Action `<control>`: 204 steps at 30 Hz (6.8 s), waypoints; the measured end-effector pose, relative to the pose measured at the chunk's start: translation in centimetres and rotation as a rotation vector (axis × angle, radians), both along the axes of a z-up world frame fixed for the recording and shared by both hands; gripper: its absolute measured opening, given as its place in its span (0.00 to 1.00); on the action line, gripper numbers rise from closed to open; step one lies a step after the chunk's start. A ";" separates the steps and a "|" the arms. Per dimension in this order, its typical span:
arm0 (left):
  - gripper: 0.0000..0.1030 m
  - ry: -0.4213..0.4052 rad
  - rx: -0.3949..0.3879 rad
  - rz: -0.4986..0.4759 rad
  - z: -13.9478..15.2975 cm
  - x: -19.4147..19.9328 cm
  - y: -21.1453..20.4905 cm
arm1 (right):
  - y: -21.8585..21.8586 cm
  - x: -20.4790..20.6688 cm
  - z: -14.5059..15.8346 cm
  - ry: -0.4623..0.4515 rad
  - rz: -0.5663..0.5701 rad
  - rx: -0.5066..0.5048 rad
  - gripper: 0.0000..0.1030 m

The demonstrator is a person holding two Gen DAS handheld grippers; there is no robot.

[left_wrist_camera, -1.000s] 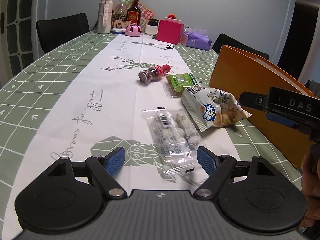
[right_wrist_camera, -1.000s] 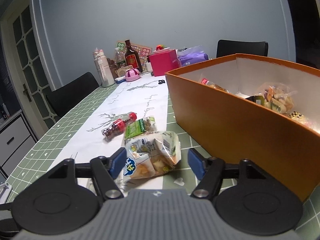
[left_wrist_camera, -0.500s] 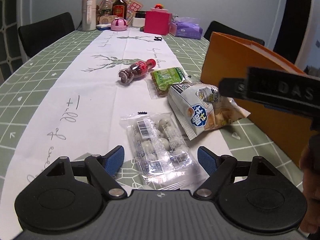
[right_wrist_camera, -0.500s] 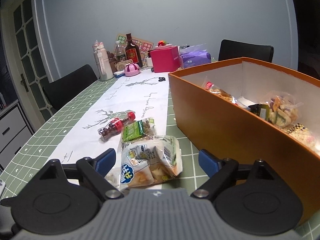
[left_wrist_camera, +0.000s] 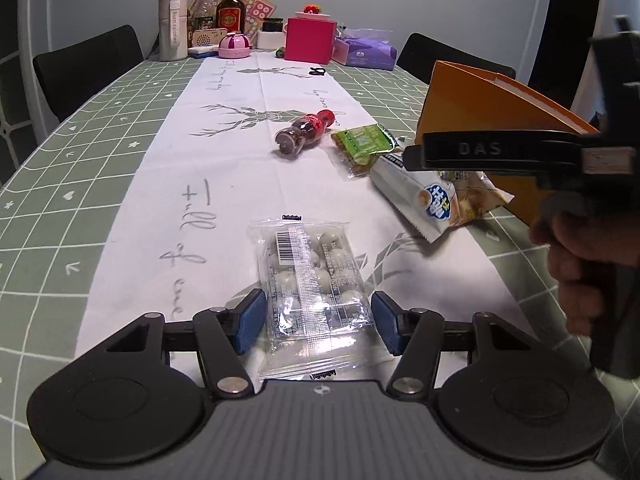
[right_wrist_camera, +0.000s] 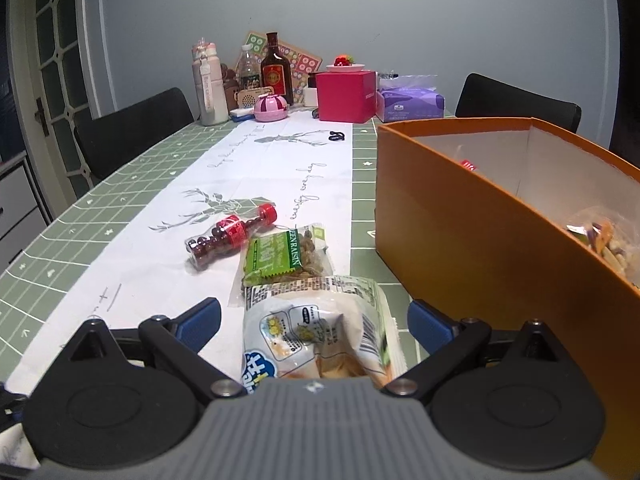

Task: Organize snacks
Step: 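Grasp the clear pack of white balls with the left gripper while the right grasps the white chip bag, then lift both held snacks and carry them over the orange box, then lower both snacks into the box and open both grippers, then move both grippers back to the bottle and raisin pack on the table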

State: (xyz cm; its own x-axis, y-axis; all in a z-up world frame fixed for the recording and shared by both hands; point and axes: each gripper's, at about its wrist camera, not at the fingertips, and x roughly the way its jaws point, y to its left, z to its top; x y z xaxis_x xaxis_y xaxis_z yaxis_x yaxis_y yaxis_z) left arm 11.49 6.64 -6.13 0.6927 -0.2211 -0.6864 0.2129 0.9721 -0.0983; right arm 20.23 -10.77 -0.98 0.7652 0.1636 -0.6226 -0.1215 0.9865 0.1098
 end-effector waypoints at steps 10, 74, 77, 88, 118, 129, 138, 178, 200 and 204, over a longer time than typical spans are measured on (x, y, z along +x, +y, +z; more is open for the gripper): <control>0.66 -0.006 0.003 -0.011 0.0 -0.9 0.7 | 0.9 0.9 -1.7 0.020 0.017 -0.057 0.70; 0.60 -0.176 -0.029 -0.234 8.3 -0.9 -9.9 | -12.0 -15.8 9.5 -0.165 -0.018 0.080 0.59; 0.60 -0.197 -0.022 -0.285 9.1 -0.3 -12.0 | -13.8 -15.6 10.4 -0.185 -0.058 0.076 0.59; 0.60 -0.248 0.019 -0.443 11.6 3.1 -19.4 | -20.5 -13.0 12.3 -0.189 -0.185 0.095 0.59; 0.61 -0.049 0.318 -0.573 5.5 9.1 -29.2 | -25.4 -0.9 4.9 0.102 -0.076 -0.050 0.59; 0.69 -0.020 0.328 -0.601 4.8 8.7 -29.8 | -24.6 -0.5 4.7 0.141 -0.028 -0.116 0.64; 0.77 -0.061 0.303 -0.601 6.4 7.8 -29.0 | -24.5 -1.2 5.8 0.122 -0.065 -0.091 0.69; 0.86 -0.057 0.024 -0.194 7.1 3.8 -7.3 | -10.3 -5.2 9.8 -0.009 0.107 -0.045 0.69; 0.86 -0.009 0.019 -0.065 3.5 3.7 -0.5 | -2.3 -3.6 6.0 0.057 0.229 -0.031 0.69; 0.86 0.006 0.032 -0.049 2.6 4.2 0.0 | -1.5 -3.2 4.1 0.085 0.224 -0.020 0.69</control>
